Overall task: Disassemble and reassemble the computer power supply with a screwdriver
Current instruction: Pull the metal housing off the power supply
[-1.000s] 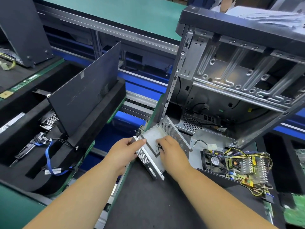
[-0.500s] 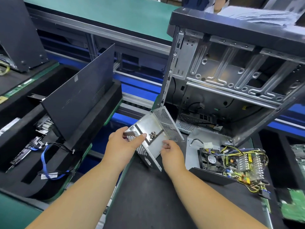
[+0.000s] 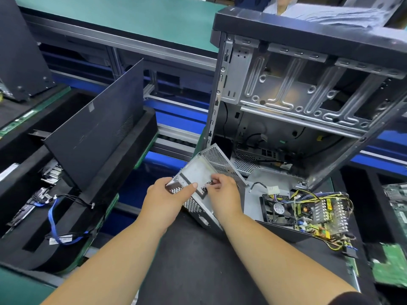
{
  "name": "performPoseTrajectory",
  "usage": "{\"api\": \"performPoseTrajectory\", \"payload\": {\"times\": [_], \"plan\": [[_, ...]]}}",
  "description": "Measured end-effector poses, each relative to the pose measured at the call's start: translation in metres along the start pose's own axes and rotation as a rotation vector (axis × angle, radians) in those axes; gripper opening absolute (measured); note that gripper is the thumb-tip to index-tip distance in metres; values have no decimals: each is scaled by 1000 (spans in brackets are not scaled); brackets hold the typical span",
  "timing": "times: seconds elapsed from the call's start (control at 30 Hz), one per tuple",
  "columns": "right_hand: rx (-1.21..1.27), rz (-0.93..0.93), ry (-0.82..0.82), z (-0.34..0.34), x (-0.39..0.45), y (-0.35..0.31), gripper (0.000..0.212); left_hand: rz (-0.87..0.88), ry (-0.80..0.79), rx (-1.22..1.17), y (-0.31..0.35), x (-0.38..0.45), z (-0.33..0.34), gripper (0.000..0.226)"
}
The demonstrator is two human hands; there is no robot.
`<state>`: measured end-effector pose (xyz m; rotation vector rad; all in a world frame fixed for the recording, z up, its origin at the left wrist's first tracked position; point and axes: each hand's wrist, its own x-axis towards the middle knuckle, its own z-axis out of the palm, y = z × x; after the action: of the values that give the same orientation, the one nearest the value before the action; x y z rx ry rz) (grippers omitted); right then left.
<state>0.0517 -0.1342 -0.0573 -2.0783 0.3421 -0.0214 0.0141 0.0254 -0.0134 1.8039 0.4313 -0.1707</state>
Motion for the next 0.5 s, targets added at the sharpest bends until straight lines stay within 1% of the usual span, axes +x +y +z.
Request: {"api": "performPoseTrajectory", "payload": {"times": [0.07,0.13,0.33,0.4,0.5], "plan": [[-77,-91,-46,-1,0,3,34,-5,-2,22,-2,2,0,72],[-151,-151,-86,-2,1,5,37,-8,-2,26,-4,4,-1,69],[-293,-286,-142,-4,2,7,26,-4,-36,-28,-10,13,-5,48],[-341,-320,-160,-5,2,7,23,-26,-55,-51,-13,16,-5,50],[-412,-343,-190,-7,5,4,19,-50,-74,-58,-16,20,-5,59]]}}
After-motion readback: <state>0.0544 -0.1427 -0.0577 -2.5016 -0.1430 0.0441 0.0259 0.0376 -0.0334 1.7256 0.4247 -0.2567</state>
